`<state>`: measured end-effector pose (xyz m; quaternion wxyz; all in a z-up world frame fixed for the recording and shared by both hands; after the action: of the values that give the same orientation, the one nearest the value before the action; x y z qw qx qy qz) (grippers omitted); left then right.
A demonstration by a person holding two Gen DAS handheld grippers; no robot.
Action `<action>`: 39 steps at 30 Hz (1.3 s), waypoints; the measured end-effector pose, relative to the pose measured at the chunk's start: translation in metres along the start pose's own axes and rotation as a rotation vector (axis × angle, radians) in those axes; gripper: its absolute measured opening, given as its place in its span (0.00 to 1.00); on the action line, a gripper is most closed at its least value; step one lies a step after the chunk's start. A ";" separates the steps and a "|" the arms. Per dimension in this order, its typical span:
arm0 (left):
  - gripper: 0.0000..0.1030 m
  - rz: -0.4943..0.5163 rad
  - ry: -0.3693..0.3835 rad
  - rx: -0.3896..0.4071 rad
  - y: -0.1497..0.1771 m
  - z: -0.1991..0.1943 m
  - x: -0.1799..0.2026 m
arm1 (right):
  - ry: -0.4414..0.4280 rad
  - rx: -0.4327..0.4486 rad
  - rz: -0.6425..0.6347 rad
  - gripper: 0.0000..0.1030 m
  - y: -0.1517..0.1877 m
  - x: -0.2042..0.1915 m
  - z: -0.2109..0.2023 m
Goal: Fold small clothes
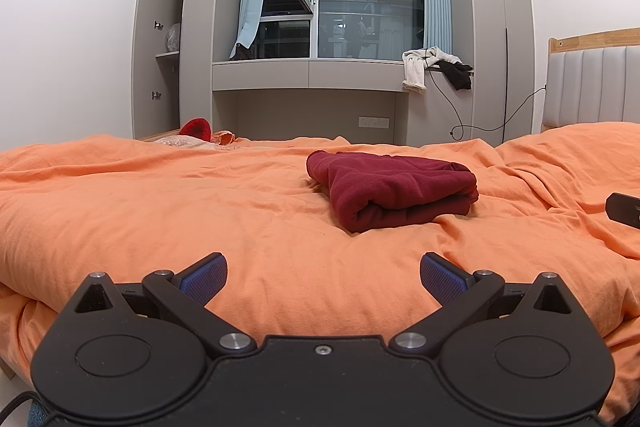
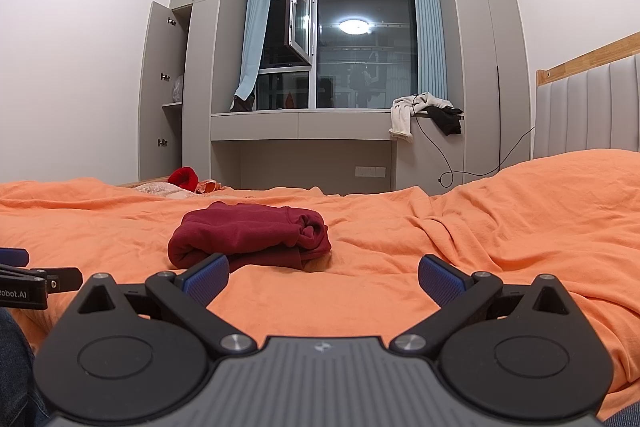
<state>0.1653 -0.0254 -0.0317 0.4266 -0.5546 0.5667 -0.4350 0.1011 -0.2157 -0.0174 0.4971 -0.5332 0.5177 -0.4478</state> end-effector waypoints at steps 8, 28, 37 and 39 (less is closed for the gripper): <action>0.99 -0.001 -0.007 0.001 0.000 0.000 -0.001 | 0.000 0.000 0.000 1.00 0.000 0.000 0.000; 1.00 0.005 -0.029 -0.005 0.005 0.004 -0.006 | 0.000 -0.001 -0.002 1.00 -0.001 0.000 0.000; 1.00 0.006 -0.029 -0.006 0.005 0.003 -0.007 | 0.000 0.000 -0.002 1.00 0.000 0.001 0.001; 0.99 0.007 -0.029 -0.005 0.004 0.004 -0.005 | 0.000 -0.001 -0.001 1.00 -0.001 0.001 0.001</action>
<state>0.1677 -0.0200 -0.0369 0.4349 -0.5602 0.5633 -0.4239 0.1019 -0.2168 -0.0169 0.4966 -0.5337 0.5175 -0.4481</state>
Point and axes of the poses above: each gripper's, at about its wrist camera, not at the fingertips, and z roughly the way its jaws point, x to its right, y to its underside, the point moved 10 cm from there along z, roughly the way its jaws point, and after that the axes turned 2 degrees about x, right-handed, at the moved point
